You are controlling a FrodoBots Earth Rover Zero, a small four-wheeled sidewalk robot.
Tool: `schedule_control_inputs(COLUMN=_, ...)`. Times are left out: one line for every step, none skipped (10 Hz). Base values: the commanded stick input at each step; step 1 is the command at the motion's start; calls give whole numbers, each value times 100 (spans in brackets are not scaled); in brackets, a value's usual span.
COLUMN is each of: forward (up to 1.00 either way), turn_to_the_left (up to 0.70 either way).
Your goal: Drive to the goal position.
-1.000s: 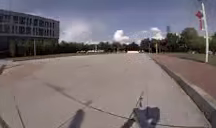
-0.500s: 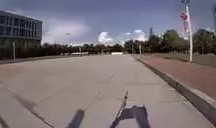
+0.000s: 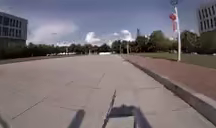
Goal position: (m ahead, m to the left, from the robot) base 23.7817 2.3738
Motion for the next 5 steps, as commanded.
schedule_control_inputs(forward=100, turn_to_the_left=-2)
schedule_control_inputs(forward=100, turn_to_the_left=-12)
schedule_control_inputs(forward=100, turn_to_the_left=-27)
schedule_control_inputs(forward=100, turn_to_the_left=-34)
schedule_control_inputs(forward=100, turn_to_the_left=-10)
